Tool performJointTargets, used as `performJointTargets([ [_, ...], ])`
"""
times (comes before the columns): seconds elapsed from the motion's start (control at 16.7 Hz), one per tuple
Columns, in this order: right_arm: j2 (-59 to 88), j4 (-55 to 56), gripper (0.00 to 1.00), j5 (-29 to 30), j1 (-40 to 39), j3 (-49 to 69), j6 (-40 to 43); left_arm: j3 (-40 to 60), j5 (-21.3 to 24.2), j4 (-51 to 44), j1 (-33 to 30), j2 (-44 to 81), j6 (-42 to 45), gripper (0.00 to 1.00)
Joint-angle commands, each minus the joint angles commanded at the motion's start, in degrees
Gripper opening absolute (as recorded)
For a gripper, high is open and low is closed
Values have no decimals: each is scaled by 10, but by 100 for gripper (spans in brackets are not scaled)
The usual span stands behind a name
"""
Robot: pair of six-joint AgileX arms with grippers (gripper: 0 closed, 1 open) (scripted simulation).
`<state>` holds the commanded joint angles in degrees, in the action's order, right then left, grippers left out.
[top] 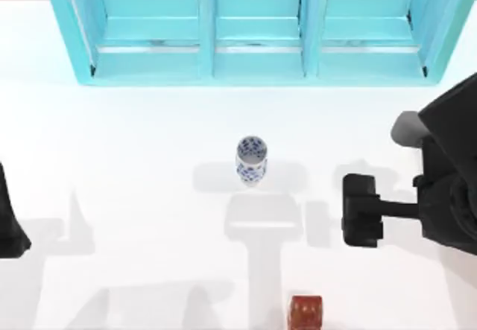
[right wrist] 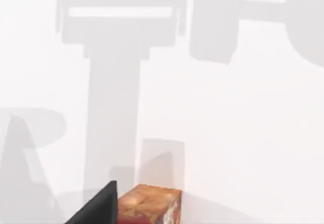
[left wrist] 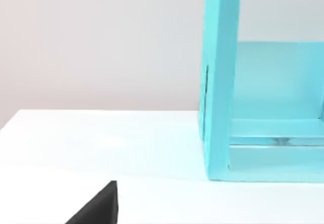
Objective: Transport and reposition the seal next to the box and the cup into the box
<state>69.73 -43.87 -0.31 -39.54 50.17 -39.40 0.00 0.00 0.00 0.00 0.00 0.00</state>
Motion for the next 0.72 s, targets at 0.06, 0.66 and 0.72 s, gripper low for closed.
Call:
performJointTargets([
  [0.06,44,-28,100,0,-25,32,-25,0,0,0,0,0,0,100],
  [0.66,299,-187,100,3,-167,222,-175,0,0,0,0,0,0,100],
  [0.72,301,-188,100,3,-167,223,-176,0,0,0,0,0,0,100],
])
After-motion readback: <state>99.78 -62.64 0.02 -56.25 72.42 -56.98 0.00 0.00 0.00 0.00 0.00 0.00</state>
